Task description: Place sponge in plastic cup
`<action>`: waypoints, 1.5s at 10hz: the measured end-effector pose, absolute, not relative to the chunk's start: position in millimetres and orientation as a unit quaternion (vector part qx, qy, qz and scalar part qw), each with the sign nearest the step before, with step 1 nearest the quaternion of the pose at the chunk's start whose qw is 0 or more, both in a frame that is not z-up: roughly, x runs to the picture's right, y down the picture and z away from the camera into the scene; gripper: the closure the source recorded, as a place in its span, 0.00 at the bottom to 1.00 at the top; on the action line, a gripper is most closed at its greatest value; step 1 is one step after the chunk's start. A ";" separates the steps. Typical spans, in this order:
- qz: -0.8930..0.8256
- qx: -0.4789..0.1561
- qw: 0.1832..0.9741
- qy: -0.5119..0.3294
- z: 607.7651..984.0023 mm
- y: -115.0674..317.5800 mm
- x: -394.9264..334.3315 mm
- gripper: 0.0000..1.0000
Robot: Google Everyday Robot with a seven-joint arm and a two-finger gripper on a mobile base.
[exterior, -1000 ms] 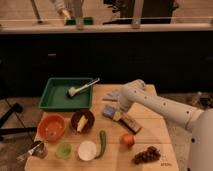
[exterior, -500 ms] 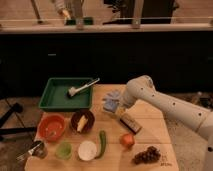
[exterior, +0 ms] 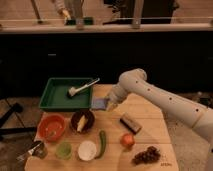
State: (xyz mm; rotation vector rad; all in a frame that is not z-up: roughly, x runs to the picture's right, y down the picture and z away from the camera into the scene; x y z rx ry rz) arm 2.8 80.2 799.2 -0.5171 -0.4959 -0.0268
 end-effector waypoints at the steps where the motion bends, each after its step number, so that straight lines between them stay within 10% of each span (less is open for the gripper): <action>1: -0.082 -0.248 0.926 -0.273 787.1 81.3 -19.4 1.00; 15: -0.359 -0.220 0.826 -0.374 731.5 115.9 -103.8 1.00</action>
